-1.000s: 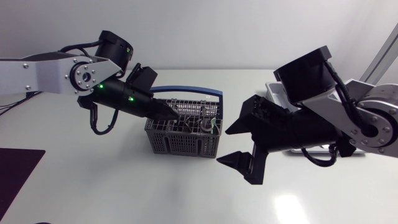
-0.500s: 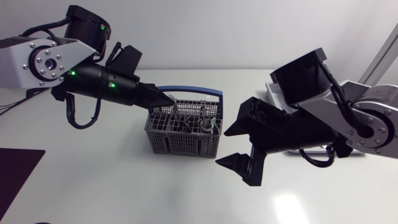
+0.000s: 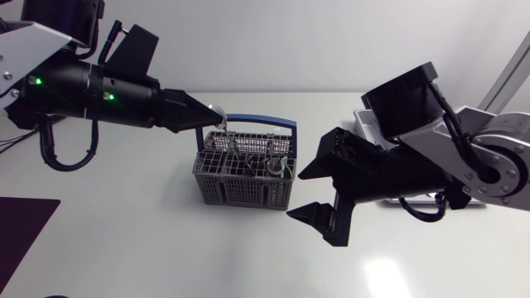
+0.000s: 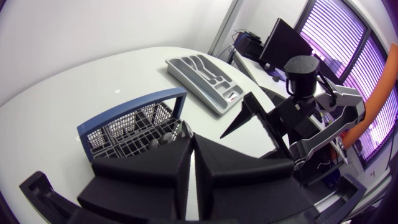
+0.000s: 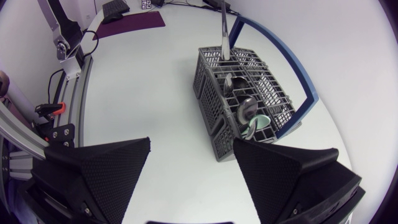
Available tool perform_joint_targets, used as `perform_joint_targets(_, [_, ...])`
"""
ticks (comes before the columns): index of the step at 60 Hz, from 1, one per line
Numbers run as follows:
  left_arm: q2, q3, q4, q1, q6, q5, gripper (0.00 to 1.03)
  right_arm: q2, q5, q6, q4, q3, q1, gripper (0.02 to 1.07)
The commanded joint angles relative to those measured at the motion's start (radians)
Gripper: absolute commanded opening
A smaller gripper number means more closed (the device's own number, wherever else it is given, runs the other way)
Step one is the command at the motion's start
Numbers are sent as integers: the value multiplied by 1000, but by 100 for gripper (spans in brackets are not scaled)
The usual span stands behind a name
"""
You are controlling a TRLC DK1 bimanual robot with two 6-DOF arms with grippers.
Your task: Unload the cutlery basket into the drawer organizer.
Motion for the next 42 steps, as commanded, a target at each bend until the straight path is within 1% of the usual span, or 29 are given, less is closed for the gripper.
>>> perform_joint_targets(1, [-26, -13, -15, -25, 28, 13, 4, -18, -3, 8, 11, 24, -7, 98])
perform_joint_targets(9, [-34, -25, -33, -71, 51, 14, 4, -29, -6, -1, 11, 18, -14, 100])
perform_joint_targets(17, [-48, -56, -33, -137, 76, 14, 4, -52, -39, -20, 11, 3, -30, 102])
perform_joint_targets(27, [-48, -80, -27, -203, 96, 21, 4, -59, -88, -41, 0, -11, -43, 102])
perform_joint_targets(33, [-40, -86, -27, -229, 114, 41, 4, -61, -134, -52, -3, -23, -55, 102])
perform_joint_targets(42, [-28, -91, -27, -240, 136, 71, 4, -58, -187, -75, -3, -43, -55, 102])
